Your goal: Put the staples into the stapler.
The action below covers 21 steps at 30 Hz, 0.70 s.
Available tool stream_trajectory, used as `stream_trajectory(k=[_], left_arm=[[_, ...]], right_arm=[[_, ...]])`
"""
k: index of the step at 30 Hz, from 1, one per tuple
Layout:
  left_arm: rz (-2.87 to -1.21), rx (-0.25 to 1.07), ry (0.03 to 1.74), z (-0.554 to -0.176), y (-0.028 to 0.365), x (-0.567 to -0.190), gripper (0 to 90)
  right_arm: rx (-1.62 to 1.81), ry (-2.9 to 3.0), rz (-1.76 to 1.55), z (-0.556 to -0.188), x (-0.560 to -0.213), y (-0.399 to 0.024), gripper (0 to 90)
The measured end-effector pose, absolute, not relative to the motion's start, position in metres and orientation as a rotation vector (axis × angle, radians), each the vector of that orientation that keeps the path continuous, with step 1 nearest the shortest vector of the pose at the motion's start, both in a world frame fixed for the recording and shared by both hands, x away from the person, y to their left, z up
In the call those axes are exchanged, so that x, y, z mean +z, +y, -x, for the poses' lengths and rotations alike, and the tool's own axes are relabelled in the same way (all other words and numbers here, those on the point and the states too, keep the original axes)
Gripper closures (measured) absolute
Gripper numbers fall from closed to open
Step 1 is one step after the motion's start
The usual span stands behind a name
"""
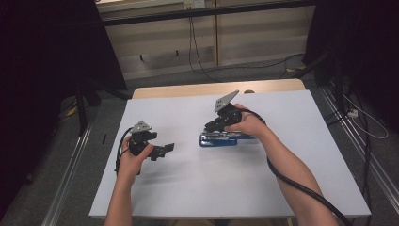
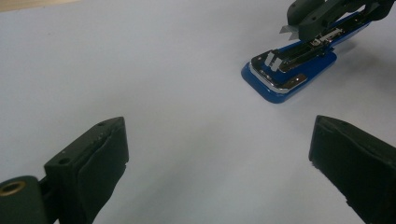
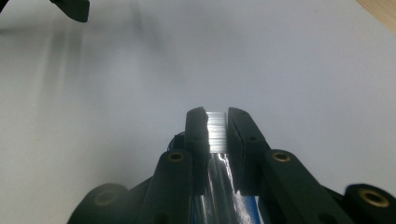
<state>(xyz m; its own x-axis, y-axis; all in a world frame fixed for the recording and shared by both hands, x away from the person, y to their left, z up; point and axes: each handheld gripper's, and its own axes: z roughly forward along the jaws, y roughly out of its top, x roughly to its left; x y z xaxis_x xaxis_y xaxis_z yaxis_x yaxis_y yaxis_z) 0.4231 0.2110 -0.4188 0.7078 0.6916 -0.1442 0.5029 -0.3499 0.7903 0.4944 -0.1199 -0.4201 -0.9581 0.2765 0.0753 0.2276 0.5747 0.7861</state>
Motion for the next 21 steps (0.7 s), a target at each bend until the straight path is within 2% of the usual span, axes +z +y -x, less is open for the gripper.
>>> stream_trajectory(k=[21], left_arm=[[-2.024,0.258,0.918,-0.4231,0.2096,-0.4202,4.9]], right_arm=[[1.326,2.768,-0.4,-0.4939,-0.4252,-0.1167,79.1]])
